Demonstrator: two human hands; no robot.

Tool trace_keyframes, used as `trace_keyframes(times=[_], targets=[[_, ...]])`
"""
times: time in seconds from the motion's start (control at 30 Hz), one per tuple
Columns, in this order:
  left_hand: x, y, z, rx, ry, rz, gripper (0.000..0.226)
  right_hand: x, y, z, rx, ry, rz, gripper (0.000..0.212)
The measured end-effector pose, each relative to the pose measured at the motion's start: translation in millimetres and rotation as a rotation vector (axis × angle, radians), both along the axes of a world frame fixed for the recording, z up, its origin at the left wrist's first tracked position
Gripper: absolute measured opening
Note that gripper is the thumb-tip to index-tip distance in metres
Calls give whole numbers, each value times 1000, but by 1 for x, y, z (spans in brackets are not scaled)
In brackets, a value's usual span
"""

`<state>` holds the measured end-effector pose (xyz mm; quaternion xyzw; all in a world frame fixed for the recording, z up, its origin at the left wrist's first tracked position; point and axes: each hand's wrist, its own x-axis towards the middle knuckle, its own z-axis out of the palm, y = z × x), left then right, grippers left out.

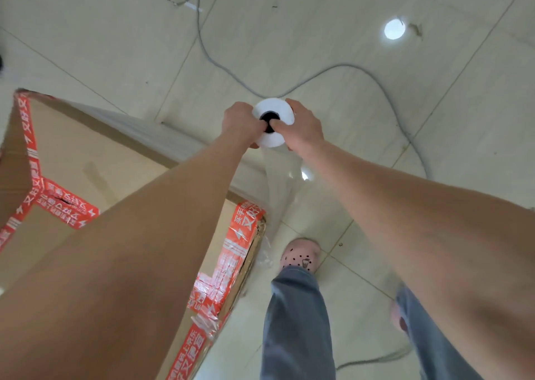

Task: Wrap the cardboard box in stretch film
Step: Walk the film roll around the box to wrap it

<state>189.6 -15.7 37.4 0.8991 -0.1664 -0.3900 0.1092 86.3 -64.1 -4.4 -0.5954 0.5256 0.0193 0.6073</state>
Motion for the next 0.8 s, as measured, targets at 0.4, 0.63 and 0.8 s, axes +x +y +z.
trace_keyframes(times=[0.4, 0.63, 0.8], targets=[[-41, 17, 5, -134, -40, 196, 35, -20, -7, 9, -74, 29, 175, 59], [-76, 25, 0, -193, -73, 184, 18, -41, -9, 7, -100, 54, 192, 56], [-92, 22, -5, -239, -89, 187, 24, -49, -14, 7, -60, 74, 171, 56]])
